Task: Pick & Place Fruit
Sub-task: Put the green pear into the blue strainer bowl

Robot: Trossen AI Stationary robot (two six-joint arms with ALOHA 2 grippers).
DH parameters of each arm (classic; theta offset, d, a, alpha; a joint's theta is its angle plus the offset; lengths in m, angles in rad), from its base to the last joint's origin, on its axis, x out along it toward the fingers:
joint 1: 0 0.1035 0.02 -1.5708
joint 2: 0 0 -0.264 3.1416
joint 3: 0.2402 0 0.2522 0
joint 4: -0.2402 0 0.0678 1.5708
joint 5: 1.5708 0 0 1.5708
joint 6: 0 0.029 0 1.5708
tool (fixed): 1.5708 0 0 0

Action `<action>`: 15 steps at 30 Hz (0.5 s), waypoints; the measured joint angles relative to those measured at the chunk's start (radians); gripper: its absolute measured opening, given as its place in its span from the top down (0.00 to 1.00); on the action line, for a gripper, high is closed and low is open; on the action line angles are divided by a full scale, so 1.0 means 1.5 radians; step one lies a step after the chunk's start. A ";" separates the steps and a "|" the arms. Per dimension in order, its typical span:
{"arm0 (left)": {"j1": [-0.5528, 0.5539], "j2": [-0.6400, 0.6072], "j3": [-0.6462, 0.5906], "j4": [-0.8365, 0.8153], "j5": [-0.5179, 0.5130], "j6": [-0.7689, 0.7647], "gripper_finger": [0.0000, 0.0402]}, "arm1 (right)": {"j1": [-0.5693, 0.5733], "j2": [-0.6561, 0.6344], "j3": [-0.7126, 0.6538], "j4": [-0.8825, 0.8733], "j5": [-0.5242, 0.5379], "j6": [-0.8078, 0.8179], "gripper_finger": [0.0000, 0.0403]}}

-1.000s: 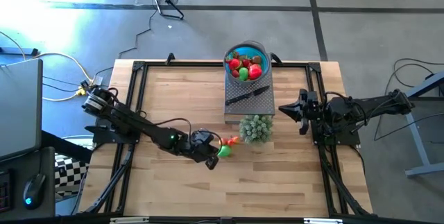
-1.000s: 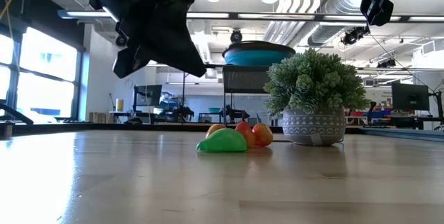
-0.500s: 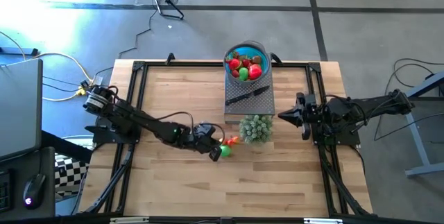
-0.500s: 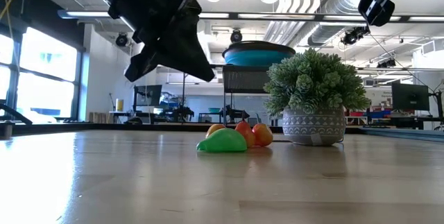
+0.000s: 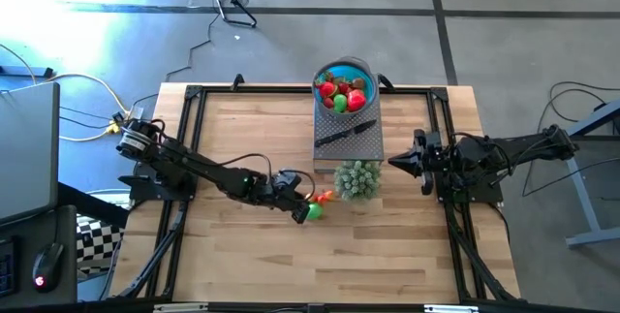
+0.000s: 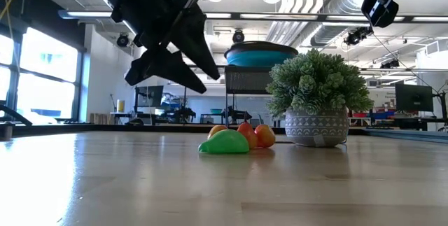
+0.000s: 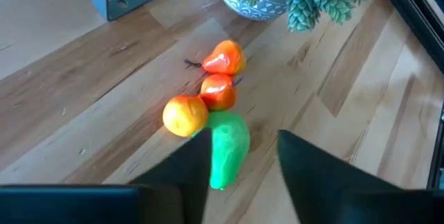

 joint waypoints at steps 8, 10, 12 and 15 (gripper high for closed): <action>0.000 0.000 0.000 -0.005 0.000 0.000 0.28 | 0.000 0.000 0.000 0.001 0.000 0.029 0.99; 0.000 0.000 0.000 -0.009 0.000 0.003 0.21 | 0.000 0.000 0.000 0.001 0.000 0.032 0.99; 0.000 0.000 0.000 -0.018 0.000 0.004 0.15 | 0.000 0.000 0.000 0.001 0.000 0.032 0.99; 0.000 0.000 0.000 -0.025 0.000 0.004 0.07 | 0.000 0.000 0.000 0.001 0.002 0.033 0.99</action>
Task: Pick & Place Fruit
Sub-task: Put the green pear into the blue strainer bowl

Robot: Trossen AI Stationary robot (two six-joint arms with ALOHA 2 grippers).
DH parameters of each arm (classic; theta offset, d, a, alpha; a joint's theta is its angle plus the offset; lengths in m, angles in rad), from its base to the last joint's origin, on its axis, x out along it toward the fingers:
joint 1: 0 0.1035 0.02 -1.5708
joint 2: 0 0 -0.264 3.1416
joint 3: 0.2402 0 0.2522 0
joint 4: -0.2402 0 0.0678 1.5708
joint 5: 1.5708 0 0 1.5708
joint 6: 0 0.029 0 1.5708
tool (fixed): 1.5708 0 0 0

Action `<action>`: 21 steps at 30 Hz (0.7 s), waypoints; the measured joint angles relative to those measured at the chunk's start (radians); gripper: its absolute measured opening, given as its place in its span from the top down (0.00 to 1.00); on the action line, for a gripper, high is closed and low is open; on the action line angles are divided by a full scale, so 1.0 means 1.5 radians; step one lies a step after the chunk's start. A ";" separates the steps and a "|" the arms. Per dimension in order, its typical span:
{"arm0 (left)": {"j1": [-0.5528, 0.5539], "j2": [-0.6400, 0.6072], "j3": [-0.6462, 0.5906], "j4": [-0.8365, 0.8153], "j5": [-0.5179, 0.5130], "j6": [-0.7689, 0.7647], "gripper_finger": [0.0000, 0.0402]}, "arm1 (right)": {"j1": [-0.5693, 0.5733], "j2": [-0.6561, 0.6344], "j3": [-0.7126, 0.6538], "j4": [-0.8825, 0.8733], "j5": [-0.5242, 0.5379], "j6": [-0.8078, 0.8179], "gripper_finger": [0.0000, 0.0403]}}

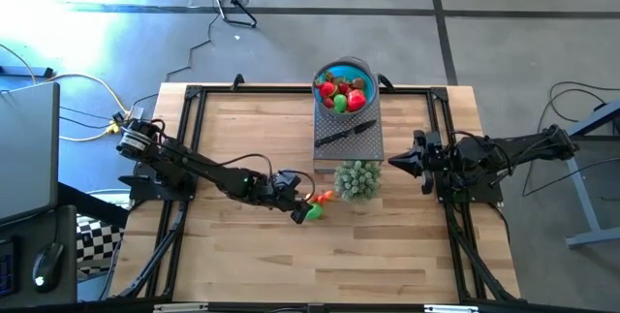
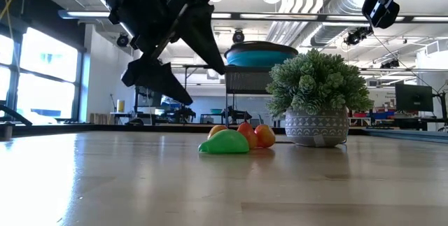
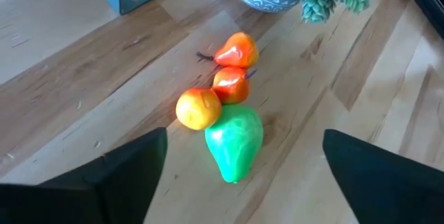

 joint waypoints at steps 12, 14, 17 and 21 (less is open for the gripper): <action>0.000 0.000 0.000 0.011 -0.007 0.001 0.05 | 0.000 0.000 0.000 0.000 0.000 0.000 0.99; 0.000 0.000 0.000 0.011 -0.007 0.002 0.05 | 0.000 0.000 0.000 0.000 0.000 0.001 0.99; -0.001 0.000 0.000 0.011 -0.007 0.011 0.06 | 0.000 0.000 0.000 0.000 0.001 0.010 0.99; -0.009 0.000 0.000 0.011 -0.009 0.018 0.06 | 0.000 0.000 0.000 0.000 0.001 0.020 0.99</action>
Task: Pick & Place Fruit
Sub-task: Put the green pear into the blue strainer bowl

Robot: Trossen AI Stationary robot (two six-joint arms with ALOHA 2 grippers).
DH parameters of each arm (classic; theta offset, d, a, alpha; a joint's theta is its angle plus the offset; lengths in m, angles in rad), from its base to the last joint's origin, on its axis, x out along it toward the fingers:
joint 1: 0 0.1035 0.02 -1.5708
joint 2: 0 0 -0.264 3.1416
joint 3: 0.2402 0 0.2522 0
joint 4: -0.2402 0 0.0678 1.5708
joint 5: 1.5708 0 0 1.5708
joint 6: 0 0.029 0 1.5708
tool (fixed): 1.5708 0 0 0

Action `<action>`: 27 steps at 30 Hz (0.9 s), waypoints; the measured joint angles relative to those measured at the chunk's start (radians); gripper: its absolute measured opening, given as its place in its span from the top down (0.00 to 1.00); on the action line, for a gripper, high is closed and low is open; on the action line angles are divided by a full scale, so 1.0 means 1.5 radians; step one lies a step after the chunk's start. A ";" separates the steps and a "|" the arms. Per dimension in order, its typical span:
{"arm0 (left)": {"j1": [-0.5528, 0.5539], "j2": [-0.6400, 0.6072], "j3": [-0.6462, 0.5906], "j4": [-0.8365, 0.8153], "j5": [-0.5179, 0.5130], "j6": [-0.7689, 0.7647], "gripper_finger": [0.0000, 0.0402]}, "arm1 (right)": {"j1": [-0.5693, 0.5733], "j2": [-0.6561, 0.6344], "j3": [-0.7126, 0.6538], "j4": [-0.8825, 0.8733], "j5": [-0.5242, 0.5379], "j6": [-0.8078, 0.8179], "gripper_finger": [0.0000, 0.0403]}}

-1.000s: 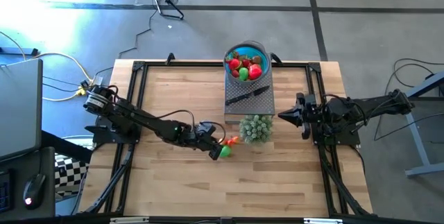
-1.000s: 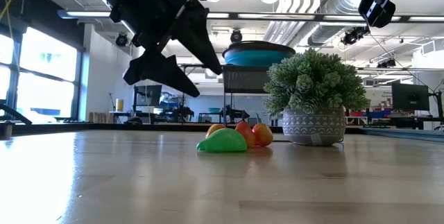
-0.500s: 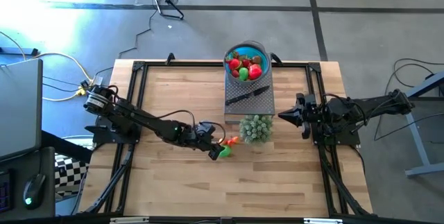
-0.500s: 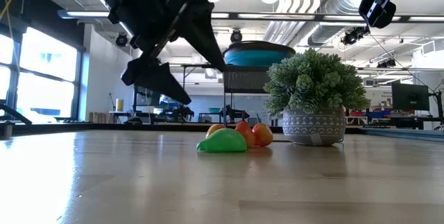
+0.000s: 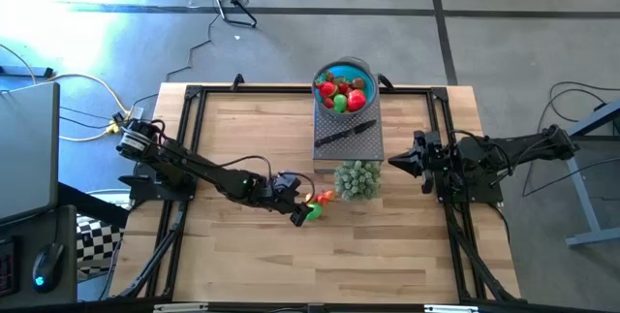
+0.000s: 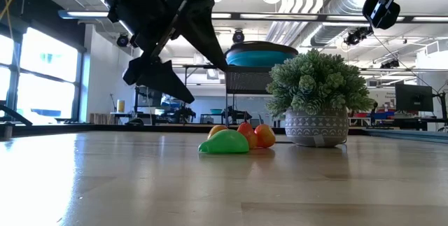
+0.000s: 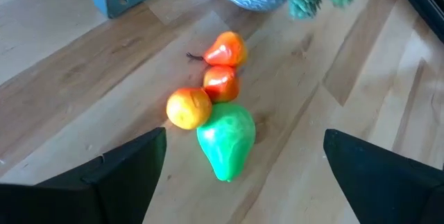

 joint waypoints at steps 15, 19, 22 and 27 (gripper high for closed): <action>-0.062 0.019 0.000 0.025 -0.067 0.031 0.06 | 0.000 0.000 0.000 -0.001 -0.001 -0.003 0.99; -0.073 0.055 0.002 0.080 -0.078 0.036 0.06 | 0.000 0.000 0.000 -0.011 -0.002 -0.003 0.99; -0.077 0.082 0.000 0.095 -0.075 0.041 0.06 | 0.000 0.000 0.000 -0.020 -0.006 -0.003 0.99; -0.076 0.125 0.001 0.111 -0.068 0.050 0.06 | 0.000 0.000 0.000 -0.023 -0.020 -0.003 0.99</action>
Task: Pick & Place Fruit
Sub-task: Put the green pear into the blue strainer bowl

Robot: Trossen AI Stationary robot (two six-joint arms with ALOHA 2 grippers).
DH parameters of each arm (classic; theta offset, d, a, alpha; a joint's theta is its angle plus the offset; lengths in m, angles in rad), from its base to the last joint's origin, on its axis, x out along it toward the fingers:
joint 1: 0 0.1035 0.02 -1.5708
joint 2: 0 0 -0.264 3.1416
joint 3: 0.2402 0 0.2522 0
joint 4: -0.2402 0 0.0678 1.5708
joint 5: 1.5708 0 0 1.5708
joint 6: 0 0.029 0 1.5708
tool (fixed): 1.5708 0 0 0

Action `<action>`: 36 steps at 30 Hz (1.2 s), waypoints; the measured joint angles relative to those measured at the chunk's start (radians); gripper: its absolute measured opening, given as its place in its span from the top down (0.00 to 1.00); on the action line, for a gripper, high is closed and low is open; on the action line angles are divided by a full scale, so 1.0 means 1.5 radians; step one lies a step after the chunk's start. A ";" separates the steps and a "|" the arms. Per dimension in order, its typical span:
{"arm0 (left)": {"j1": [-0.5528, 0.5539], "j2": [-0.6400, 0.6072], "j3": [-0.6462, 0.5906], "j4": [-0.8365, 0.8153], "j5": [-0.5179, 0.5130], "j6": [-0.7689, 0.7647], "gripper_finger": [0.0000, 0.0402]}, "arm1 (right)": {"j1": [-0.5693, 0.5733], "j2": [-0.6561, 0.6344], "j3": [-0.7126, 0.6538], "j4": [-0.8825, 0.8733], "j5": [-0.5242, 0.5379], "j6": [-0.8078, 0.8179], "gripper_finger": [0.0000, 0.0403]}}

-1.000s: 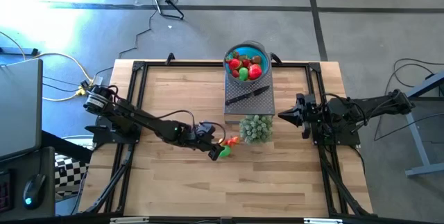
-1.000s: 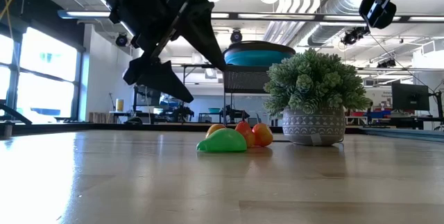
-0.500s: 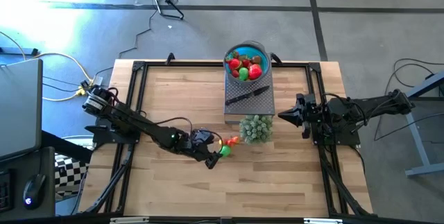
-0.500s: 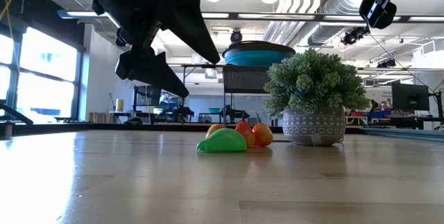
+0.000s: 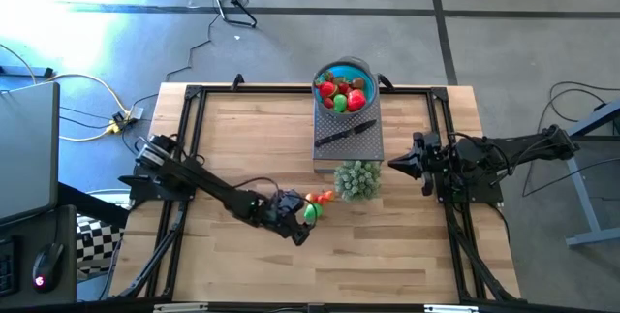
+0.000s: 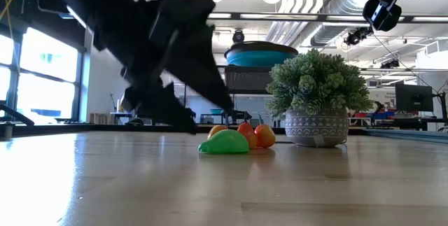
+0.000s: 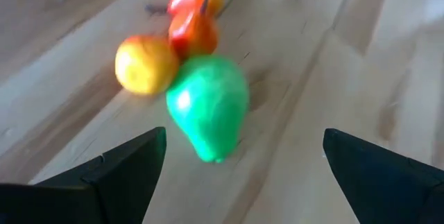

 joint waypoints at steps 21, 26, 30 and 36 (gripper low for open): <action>-0.001 0.105 0.007 0.087 -0.085 0.021 0.06 | 0.000 0.000 0.000 -0.009 -0.005 0.000 0.99; 0.000 0.137 0.037 0.078 -0.109 0.064 0.06 | 0.000 0.000 0.000 -0.009 -0.005 0.000 0.99; 0.000 0.168 0.076 0.071 -0.132 0.123 0.06 | 0.000 0.000 0.000 -0.009 -0.005 0.000 0.99; 0.001 0.188 0.108 0.036 -0.142 0.141 0.06 | 0.000 0.000 0.000 -0.009 -0.009 0.001 0.99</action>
